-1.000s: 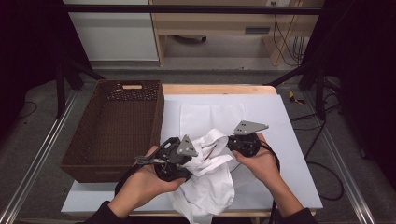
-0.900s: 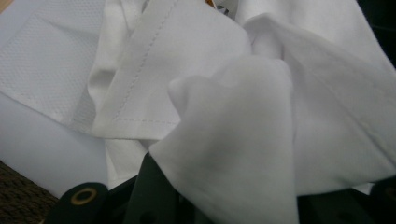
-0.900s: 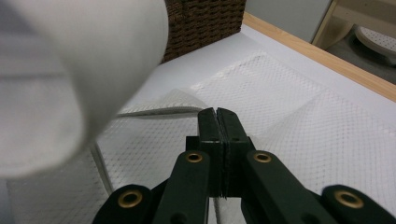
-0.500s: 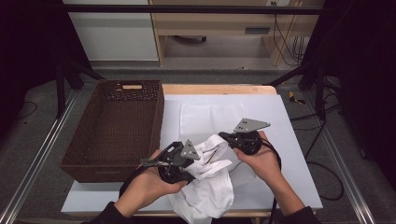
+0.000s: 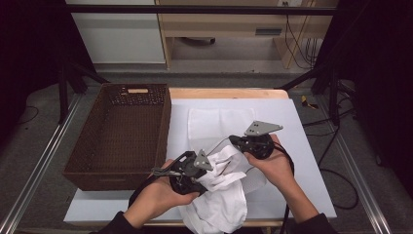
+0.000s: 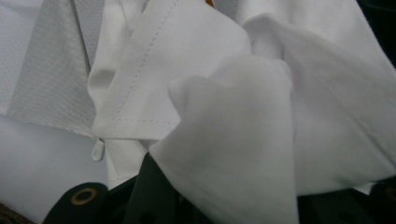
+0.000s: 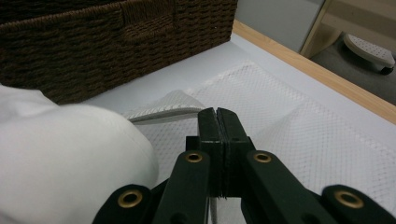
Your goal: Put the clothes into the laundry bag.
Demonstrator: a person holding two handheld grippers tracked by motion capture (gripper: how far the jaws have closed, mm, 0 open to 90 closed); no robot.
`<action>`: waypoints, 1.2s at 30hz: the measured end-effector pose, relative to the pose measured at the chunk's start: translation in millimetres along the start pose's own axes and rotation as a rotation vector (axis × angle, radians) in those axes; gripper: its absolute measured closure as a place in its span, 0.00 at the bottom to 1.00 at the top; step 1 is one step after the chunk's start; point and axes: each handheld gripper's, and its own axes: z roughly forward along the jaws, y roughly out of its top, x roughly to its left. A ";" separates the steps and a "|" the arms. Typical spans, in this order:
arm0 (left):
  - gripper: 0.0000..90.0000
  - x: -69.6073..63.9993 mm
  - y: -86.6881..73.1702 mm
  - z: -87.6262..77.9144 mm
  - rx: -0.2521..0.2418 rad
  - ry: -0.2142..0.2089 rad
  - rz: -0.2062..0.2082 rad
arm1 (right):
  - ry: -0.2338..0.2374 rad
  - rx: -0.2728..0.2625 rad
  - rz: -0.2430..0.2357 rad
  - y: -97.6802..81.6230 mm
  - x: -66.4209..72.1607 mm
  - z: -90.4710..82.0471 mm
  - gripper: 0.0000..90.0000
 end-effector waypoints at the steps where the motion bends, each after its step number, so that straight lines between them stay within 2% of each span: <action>1: 0.75 1.0 1.7 2.9 0.006 -0.004 -0.001 | 0.001 -0.001 -0.004 0.9 -0.3 -0.5 1.00; 4: 0.75 5.8 7.4 13.7 0.019 -0.011 -0.017 | 0.001 -0.005 -0.007 3.2 -1.1 -2.0 1.00; 11: 0.75 19.9 13.9 36.2 0.038 -0.011 -0.089 | -0.004 -0.008 -0.016 3.0 0.3 -4.7 1.00; 17: 0.75 33.2 3.7 41.3 0.029 0.018 -0.171 | 0.002 -0.009 -0.028 3.0 3.2 -8.6 1.00; 23: 0.75 43.9 -8.5 44.3 0.030 0.053 -0.222 | 0.013 -0.003 -0.046 5.3 10.1 -8.9 1.00; 27: 0.75 45.0 -11.8 47.3 0.026 0.060 -0.232 | 0.022 0.010 -0.068 8.8 16.8 -5.6 1.00; 33: 0.75 32.6 -6.0 48.8 0.004 0.060 -0.194 | 0.030 0.023 -0.083 14.9 21.7 1.2 1.00; 36: 0.75 29.3 -1.7 48.9 -0.014 0.057 -0.190 | 0.034 0.022 -0.079 16.7 21.4 2.8 1.00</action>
